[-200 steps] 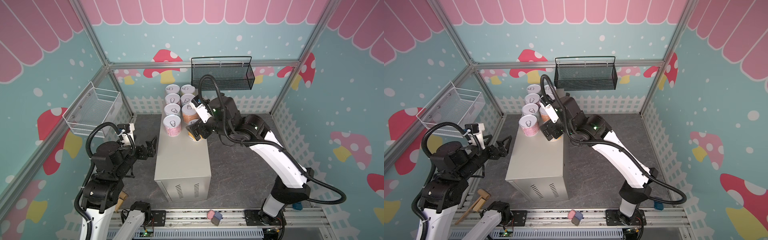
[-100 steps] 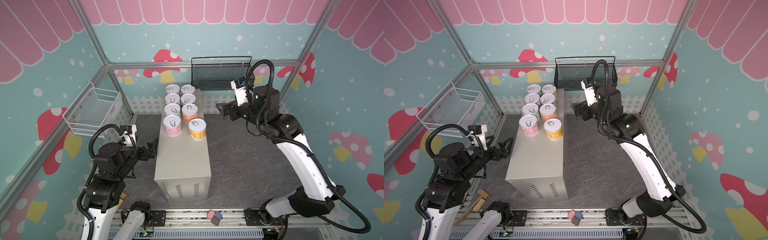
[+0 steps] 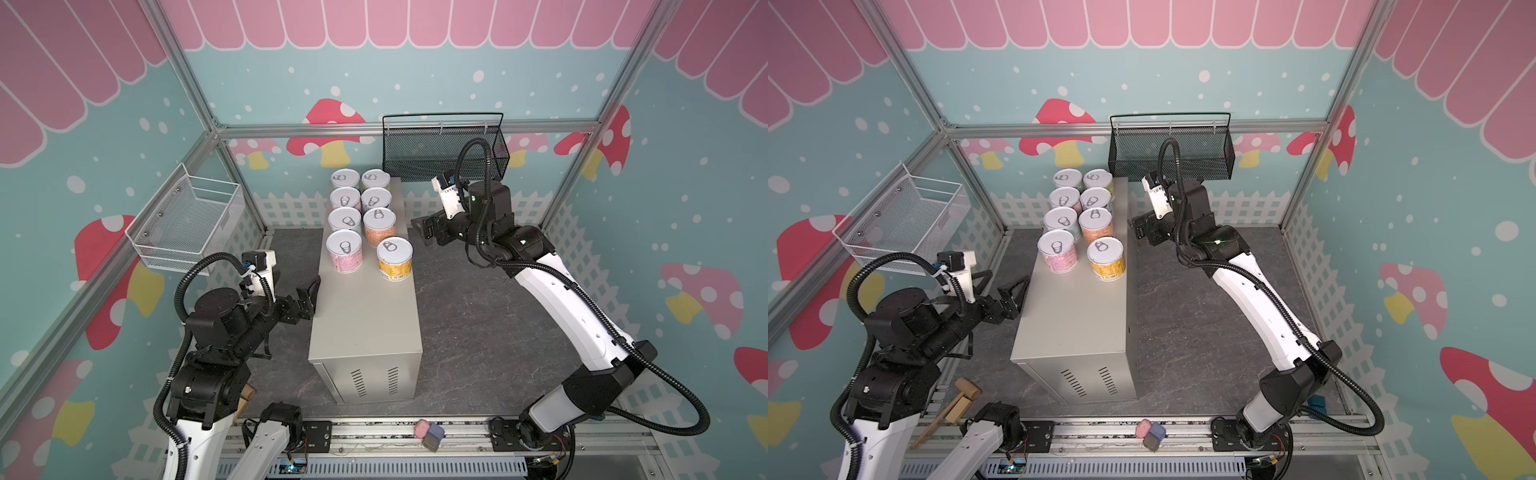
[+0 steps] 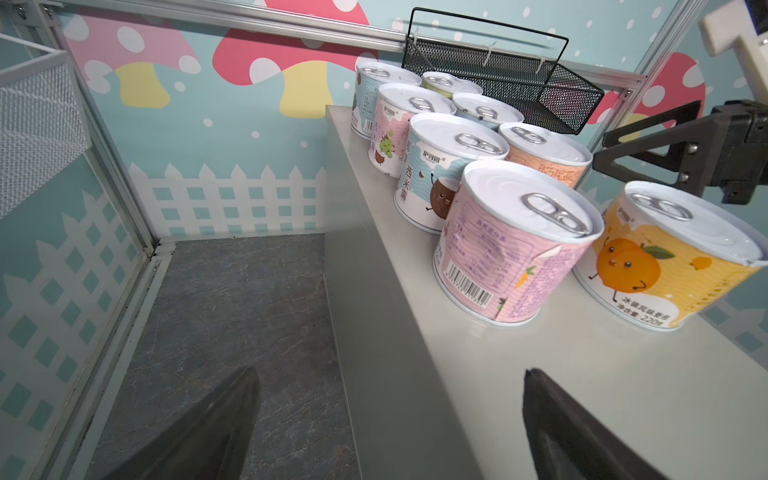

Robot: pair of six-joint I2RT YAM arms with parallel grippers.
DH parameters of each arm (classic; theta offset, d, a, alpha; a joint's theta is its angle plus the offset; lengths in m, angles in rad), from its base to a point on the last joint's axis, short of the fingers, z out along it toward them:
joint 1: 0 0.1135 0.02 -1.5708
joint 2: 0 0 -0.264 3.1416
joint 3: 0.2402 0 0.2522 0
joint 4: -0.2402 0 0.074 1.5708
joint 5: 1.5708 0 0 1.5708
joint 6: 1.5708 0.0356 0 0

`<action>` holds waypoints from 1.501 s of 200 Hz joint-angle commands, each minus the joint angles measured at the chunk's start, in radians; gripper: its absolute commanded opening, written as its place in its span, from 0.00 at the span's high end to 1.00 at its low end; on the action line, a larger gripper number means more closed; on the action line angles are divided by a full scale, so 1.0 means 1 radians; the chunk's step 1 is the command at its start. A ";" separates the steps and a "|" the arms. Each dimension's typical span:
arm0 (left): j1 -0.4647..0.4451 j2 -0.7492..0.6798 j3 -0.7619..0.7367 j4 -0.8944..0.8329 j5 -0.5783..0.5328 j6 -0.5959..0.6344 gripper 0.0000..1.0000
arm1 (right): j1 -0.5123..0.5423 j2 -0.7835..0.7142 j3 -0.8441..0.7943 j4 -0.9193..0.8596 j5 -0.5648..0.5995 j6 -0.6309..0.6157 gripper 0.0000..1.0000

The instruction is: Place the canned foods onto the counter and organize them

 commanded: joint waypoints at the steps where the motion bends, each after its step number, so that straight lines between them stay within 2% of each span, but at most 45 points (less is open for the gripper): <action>1: 0.001 0.002 -0.017 0.017 0.016 0.021 0.00 | -0.005 0.026 -0.002 0.054 -0.046 -0.007 0.01; 90: -0.013 -0.011 -0.032 0.021 -0.001 0.028 0.01 | -0.005 0.091 0.040 0.065 -0.081 -0.001 0.01; 300: -0.024 -0.012 -0.034 0.022 -0.008 0.033 0.01 | 0.002 0.126 0.079 0.092 -0.157 0.006 0.01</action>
